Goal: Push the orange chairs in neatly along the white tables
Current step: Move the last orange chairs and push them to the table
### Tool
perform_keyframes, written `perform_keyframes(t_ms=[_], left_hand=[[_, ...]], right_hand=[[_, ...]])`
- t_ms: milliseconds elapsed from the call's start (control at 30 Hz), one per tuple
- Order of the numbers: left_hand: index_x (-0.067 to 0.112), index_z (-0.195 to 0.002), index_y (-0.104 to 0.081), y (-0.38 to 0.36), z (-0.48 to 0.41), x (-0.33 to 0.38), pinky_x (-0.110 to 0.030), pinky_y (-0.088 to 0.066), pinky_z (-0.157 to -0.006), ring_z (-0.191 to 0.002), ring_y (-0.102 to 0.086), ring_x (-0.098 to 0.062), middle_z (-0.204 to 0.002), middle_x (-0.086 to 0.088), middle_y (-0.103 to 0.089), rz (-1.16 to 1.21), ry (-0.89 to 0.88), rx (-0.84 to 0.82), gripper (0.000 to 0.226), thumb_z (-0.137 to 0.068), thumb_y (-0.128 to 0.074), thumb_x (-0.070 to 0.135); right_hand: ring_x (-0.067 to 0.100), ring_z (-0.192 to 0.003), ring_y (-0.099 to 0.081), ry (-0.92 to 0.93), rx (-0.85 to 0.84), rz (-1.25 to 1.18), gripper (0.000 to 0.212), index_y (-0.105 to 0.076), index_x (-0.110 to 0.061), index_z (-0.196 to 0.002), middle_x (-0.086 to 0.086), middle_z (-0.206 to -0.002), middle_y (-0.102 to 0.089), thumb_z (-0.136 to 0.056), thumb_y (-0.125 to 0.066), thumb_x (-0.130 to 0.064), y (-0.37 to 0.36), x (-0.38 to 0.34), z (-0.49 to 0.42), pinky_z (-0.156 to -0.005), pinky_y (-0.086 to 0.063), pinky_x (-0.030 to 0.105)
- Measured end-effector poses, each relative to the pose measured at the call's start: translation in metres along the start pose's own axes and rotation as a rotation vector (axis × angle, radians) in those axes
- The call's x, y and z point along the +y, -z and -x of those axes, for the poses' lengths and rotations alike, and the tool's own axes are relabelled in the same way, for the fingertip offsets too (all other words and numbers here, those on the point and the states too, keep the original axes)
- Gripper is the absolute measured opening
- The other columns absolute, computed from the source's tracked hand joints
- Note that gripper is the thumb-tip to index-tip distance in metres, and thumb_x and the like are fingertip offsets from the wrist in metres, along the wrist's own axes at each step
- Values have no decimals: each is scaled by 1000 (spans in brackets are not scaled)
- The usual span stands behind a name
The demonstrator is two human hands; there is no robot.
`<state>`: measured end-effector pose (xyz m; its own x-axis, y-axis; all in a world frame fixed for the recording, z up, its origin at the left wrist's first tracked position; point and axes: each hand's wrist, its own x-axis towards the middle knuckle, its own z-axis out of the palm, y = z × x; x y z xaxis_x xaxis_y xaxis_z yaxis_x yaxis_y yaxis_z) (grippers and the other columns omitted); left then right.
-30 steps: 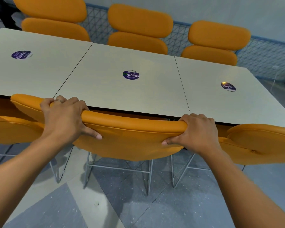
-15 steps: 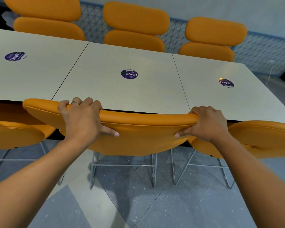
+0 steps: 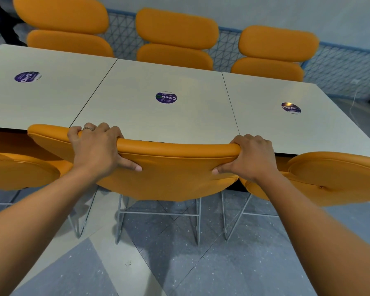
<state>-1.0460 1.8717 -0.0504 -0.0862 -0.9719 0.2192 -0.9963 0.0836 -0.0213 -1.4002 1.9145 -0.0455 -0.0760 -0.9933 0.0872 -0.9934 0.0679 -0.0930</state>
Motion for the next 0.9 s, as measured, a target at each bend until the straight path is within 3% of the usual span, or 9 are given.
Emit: perform_keyframes(t_ms=[167, 267, 467, 767, 900], left_hand=[[29, -109, -62, 0, 4, 2, -53, -25, -99, -116, -45, -40, -111, -9, -60, 21, 36, -16, 106, -31, -42, 99], [31, -116, -59, 3, 9, 7, -56, -16, -107, -126, -36, -41, -122, -12, -55, 57, 71, -27, 102, -36, -53, 94], [33, -132, -48, 5, 31, 19, -57, -3, -114, -139, -20, -32, -139, -7, -44, 211, 68, 3, 84, -60, -75, 68], [33, -136, -47, 37, 63, 5, -52, -27, -112, -139, -26, -26, -148, 0, -39, 462, 48, -31, 74, -71, -78, 48], [30, -134, -49, 44, 79, -18, -51, -36, -108, -134, -36, -25, -142, 0, -46, 526, 49, -34, 71, -72, -78, 47]], right_hand=[[27, -107, -54, 17, 20, 15, 99, -61, -32, -117, -2, -111, -62, -42, -59, -97, -3, 3, -1, -92, -38, 44], [28, -110, -52, 33, 19, 15, 100, -60, -33, -119, -2, -115, -62, -43, -57, -97, -3, 6, -1, -92, -36, 45], [28, -113, -51, 78, 18, -15, 93, -59, -35, -121, -1, -119, -60, -50, -60, -94, -3, 11, -1, -93, -35, 46], [29, -123, -47, 74, 9, -153, 79, -56, -37, -130, -1, -130, -59, -67, -63, -84, 7, -2, 14, -104, -30, 49], [25, -121, -49, 96, 75, -255, 60, -62, -35, -126, -3, -128, -61, -77, -68, -69, 18, -33, 28, -100, -32, 47]])
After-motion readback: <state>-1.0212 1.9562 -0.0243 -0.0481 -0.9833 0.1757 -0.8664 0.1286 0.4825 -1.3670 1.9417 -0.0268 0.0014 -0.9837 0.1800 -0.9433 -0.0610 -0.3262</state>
